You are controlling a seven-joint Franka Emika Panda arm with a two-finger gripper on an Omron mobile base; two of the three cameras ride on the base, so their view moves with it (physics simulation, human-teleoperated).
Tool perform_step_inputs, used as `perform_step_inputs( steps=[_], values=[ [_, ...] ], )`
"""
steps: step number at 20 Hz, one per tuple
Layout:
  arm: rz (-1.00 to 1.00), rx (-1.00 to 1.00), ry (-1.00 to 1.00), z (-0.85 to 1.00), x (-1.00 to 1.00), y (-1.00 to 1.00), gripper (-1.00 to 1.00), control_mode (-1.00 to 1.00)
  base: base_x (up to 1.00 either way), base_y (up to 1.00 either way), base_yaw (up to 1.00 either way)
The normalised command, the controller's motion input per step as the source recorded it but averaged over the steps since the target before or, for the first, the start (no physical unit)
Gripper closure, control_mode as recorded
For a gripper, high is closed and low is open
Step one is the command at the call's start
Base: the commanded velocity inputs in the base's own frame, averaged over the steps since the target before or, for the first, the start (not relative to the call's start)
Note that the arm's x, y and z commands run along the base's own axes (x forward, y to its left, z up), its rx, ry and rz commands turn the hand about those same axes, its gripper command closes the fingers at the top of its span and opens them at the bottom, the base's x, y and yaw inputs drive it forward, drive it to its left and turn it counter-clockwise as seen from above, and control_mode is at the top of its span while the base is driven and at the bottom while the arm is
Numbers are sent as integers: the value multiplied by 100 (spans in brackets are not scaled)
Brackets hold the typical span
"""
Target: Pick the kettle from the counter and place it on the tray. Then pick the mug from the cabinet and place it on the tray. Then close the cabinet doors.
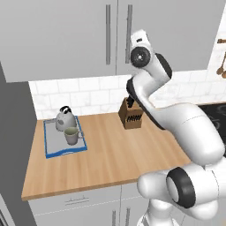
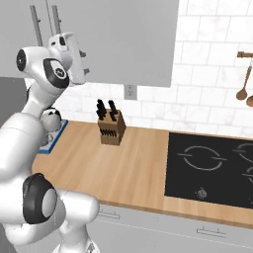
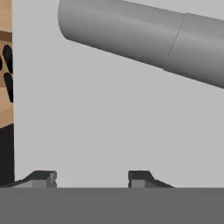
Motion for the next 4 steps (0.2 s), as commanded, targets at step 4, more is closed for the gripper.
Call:
perform_step_inputs(
  steps=[4],
  values=[
    [-3, 0, 1, -21, 16, -14, -100, -100, 0, 0, 0]
  ],
)
